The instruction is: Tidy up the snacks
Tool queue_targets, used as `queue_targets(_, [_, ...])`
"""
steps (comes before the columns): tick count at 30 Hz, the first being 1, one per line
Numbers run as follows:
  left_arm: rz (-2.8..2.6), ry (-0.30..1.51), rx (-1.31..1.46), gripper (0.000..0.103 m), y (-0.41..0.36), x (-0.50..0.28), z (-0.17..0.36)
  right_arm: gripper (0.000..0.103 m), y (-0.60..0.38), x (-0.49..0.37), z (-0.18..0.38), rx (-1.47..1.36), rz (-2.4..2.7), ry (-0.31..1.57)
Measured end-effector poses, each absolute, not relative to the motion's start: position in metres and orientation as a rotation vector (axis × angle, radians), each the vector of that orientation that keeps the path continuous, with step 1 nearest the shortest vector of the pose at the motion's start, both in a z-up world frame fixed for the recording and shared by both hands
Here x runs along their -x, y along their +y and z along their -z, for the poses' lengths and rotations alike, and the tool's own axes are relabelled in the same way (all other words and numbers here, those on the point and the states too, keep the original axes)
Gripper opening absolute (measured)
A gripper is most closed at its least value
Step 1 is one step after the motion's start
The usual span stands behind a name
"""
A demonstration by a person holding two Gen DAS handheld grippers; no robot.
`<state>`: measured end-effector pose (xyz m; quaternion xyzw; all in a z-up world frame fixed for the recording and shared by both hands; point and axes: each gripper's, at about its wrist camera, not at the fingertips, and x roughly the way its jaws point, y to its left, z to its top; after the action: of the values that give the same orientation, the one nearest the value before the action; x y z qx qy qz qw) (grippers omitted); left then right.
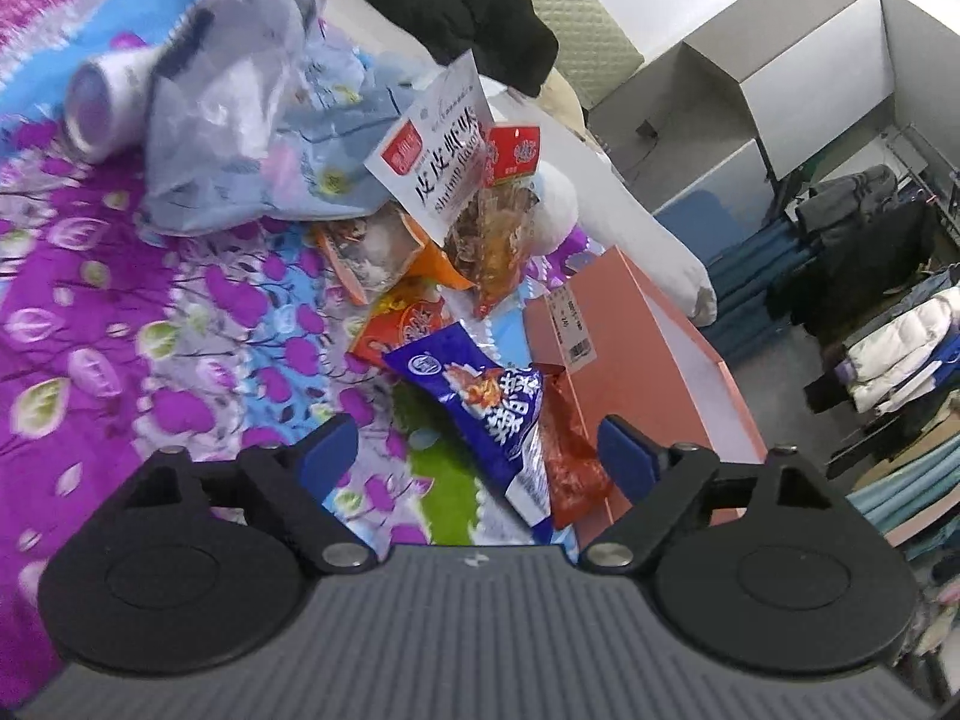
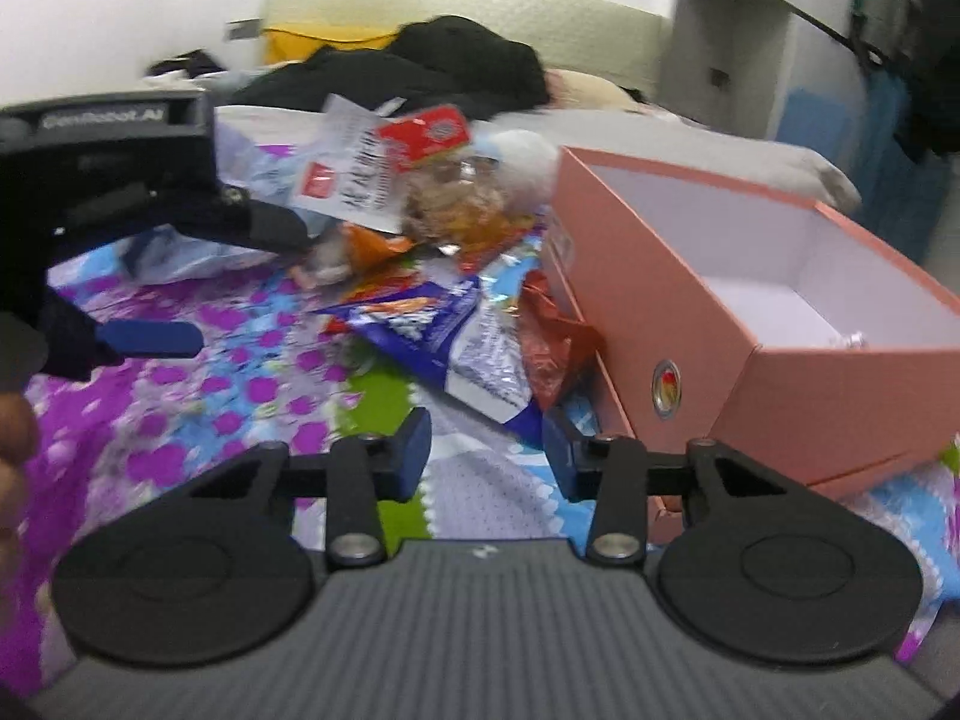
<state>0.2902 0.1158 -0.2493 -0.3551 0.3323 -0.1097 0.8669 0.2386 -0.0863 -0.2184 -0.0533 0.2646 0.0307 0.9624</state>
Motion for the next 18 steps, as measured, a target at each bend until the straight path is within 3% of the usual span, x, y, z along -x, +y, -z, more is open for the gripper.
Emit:
queue_targets(8, [0.32, 0.767, 0.763, 0.07, 0.101, -0.332, 0.277, 0.042, -0.08, -0.272, 0.238, 0.031, 0.048, 0.568])
queue_targets(13, [0.37, 0.777, 0.762, 0.069, 0.095, -0.345, 0.282, 0.042, -0.084, -0.283, 0.239, 0.014, 0.126, 0.538])
queue_targets(15, [0.366, 0.792, 0.782, 0.054, 0.093, -0.35, 0.287, 0.042, -0.085, -0.29, 0.242, -0.001, 0.126, 0.552])
queue_targets(18, [0.374, 0.82, 0.801, 0.051, 0.088, -0.358, 0.295, 0.041, -0.088, -0.299, 0.248, -0.017, 0.149, 0.554])
